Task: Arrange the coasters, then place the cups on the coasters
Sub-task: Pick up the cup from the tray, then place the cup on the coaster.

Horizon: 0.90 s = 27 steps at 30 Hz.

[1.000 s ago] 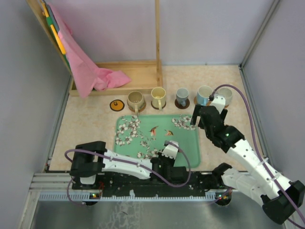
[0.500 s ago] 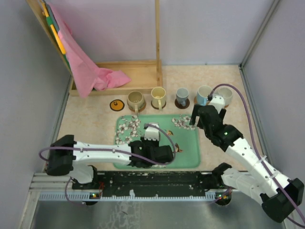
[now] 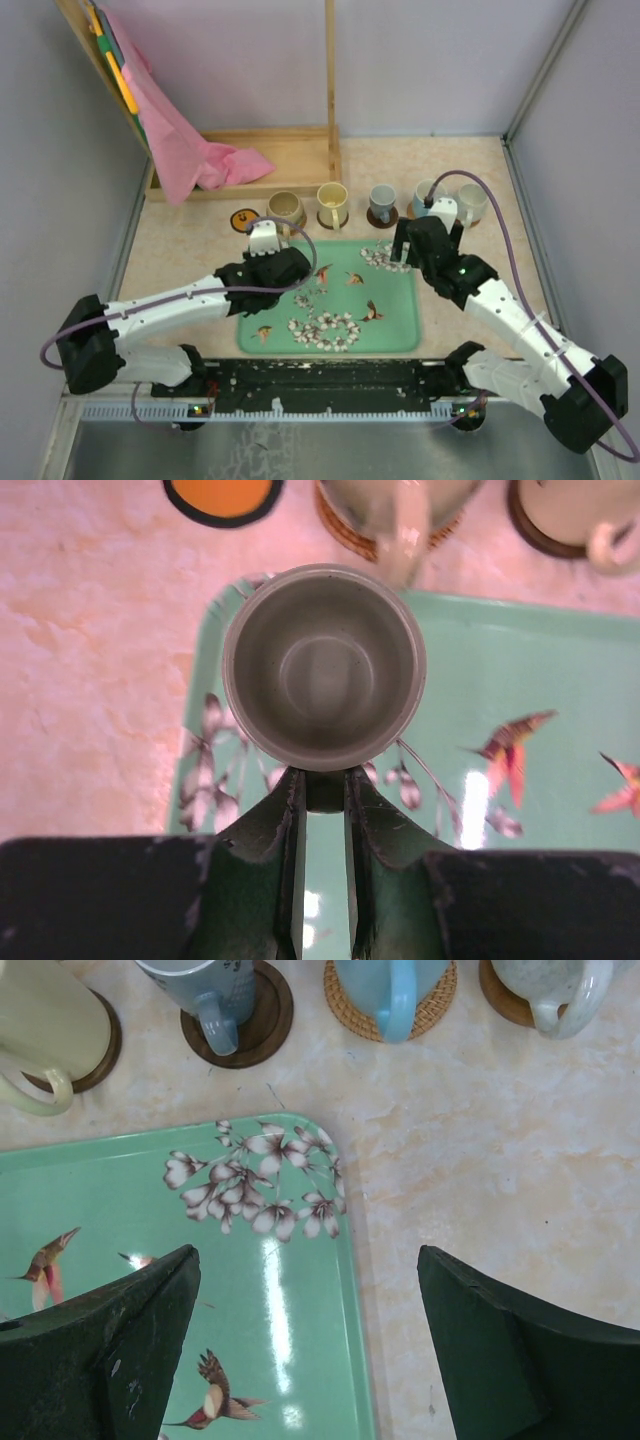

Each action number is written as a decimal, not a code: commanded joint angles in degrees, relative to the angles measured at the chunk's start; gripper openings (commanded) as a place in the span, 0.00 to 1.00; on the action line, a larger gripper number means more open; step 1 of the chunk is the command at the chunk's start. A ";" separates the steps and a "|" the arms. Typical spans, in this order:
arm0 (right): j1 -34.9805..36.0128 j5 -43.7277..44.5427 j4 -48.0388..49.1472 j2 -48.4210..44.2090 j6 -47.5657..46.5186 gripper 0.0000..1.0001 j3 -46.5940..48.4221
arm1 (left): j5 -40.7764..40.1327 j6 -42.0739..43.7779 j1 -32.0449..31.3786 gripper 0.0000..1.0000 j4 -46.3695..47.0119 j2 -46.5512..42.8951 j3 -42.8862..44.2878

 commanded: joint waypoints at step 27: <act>-0.76 -0.62 4.22 3.05 -0.34 0.90 2.85 | 15.20 28.48 31.98 0.00 37.89 8.49 -3.99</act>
